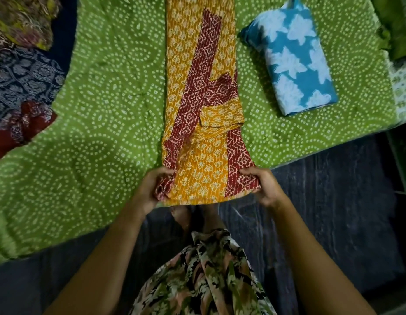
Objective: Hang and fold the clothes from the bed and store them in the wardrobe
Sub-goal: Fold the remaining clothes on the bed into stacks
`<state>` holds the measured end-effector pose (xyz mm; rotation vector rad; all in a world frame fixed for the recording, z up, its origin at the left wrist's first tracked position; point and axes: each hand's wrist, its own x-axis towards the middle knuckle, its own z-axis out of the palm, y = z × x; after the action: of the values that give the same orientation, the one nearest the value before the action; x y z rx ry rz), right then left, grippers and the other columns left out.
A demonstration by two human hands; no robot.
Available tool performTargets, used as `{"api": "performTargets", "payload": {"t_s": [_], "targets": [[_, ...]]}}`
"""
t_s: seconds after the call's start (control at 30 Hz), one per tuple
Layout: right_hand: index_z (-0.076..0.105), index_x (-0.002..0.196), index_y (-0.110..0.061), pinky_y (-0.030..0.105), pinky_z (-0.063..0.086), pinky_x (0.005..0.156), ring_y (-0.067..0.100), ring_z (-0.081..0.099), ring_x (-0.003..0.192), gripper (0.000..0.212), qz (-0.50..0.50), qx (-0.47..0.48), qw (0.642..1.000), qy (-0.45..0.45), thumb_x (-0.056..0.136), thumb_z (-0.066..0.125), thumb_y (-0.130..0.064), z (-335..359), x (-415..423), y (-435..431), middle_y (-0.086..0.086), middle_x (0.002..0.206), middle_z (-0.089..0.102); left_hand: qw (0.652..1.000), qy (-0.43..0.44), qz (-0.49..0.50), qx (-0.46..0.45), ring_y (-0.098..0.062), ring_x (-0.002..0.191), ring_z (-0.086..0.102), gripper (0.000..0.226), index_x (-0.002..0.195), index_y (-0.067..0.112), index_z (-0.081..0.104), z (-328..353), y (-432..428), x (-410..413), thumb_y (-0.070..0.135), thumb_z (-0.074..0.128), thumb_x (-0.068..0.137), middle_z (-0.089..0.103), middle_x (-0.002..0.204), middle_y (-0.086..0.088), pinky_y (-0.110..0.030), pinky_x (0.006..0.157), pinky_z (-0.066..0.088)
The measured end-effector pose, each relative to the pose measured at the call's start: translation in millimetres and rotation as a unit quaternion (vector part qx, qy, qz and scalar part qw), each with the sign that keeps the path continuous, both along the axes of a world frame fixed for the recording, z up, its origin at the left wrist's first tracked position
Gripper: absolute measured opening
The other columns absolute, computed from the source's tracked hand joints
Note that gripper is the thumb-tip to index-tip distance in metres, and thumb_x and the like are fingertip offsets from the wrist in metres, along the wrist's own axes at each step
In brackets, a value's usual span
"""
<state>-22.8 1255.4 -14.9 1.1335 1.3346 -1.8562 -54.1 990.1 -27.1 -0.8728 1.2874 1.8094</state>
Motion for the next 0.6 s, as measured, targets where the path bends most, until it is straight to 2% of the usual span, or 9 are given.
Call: {"api": "performTargets", "payload": {"t_s": [0.07,0.13,0.2,0.23,0.33,0.4,0.47,0.53,0.6], "targets": [[0.061,0.095,-0.007,0.030,0.045,0.082,0.014,0.061,0.079,0.024,-0.012,-0.025,1.000,0.010,0.073,0.063,-0.013,6.2,-29.1,2.2,0.002,0.087,0.066,0.996,0.032,0.039,0.077,-0.019,0.059,0.062,0.039,0.073,0.009,0.067,5.3,1.1,-27.6,0.037,0.082,0.050,0.065,0.068,-0.006,-0.021,0.046,0.051],[0.057,0.092,-0.006,0.027,0.051,0.068,0.016,0.064,0.068,0.022,-0.051,-0.071,0.996,0.005,0.072,0.064,-0.013,5.5,-57.2,0.8,0.003,0.078,0.068,0.991,0.020,0.101,0.080,-0.015,0.061,0.066,0.025,0.060,0.015,0.071,6.6,12.4,-57.5,0.037,0.075,0.050,0.069,0.068,-0.001,-0.024,0.052,0.055],[0.055,0.088,-0.006,0.023,0.054,0.052,0.016,0.060,0.057,0.010,-0.124,-0.090,0.988,0.005,0.084,0.055,-0.014,-0.7,-84.3,0.4,0.005,0.068,0.065,0.987,-0.006,0.150,0.049,-0.015,0.073,0.064,0.025,0.081,0.016,0.068,1.1,28.0,-88.6,0.037,0.054,0.083,0.066,0.081,-0.002,-0.027,0.061,0.054],[0.057,0.090,-0.007,0.024,0.055,0.050,0.018,0.059,0.055,0.016,-0.173,-0.095,0.980,0.005,0.089,0.048,-0.020,-4.1,-98.9,1.6,0.008,0.067,0.065,0.988,-0.012,0.149,0.042,-0.018,0.082,0.061,0.034,0.092,0.013,0.062,-4.0,35.0,-104.8,0.037,0.038,0.094,0.064,0.090,-0.005,-0.030,0.069,0.051],[0.059,0.105,-0.001,0.039,0.058,0.077,0.032,0.066,0.082,0.047,-0.263,-0.117,0.957,0.028,0.095,0.036,-0.040,-14.6,-130.5,3.1,0.023,0.090,0.068,0.996,0.034,0.087,0.000,-0.021,0.095,0.059,0.045,0.099,0.013,0.057,-16.5,49.7,-133.8,0.044,0.024,0.099,0.063,0.103,-0.009,-0.033,0.078,0.045],[0.063,0.095,-0.005,0.039,0.055,0.079,0.029,0.065,0.084,0.037,-0.210,-0.006,0.974,0.088,0.095,0.042,-0.035,-21.9,-143.7,-6.1,0.015,0.088,0.069,0.980,0.146,0.037,-0.127,-0.011,0.078,0.058,0.034,0.093,0.012,0.060,-28.5,53.6,-142.1,0.036,0.037,0.099,0.063,0.089,-0.003,-0.027,0.065,0.044],[0.064,0.090,-0.008,0.029,0.052,0.073,0.017,0.060,0.075,0.014,-0.075,0.214,0.957,0.179,0.092,0.054,-0.017,-27.0,-151.6,-16.1,0.005,0.083,0.066,0.902,0.303,-0.020,-0.308,-0.004,0.067,0.054,0.020,0.093,0.003,0.062,-39.4,49.6,-144.5,0.021,0.053,0.093,0.060,0.079,0.000,-0.025,0.061,0.045],[0.064,0.099,-0.002,0.023,0.052,0.075,0.017,0.060,0.082,0.013,0.125,0.407,0.859,0.286,0.088,0.058,-0.003,-34.4,-150.7,-25.0,0.009,0.094,0.065,0.785,0.420,-0.127,-0.437,-0.017,0.079,0.060,0.019,0.097,0.001,0.064,-53.1,44.1,-140.8,0.014,0.056,0.085,0.061,0.092,-0.012,-0.032,0.073,0.049],[0.065,0.101,0.000,0.031,0.050,0.084,0.025,0.059,0.094,0.016,0.286,0.492,0.739,0.362,0.087,0.058,-0.003,-49.7,-146.7,-30.0,0.015,0.102,0.065,0.700,0.466,-0.250,-0.480,-0.029,0.104,0.057,0.026,0.108,0.003,0.063,-64.2,42.0,-133.8,0.011,0.055,0.085,0.057,0.118,-0.019,-0.038,0.092,0.047]]}}
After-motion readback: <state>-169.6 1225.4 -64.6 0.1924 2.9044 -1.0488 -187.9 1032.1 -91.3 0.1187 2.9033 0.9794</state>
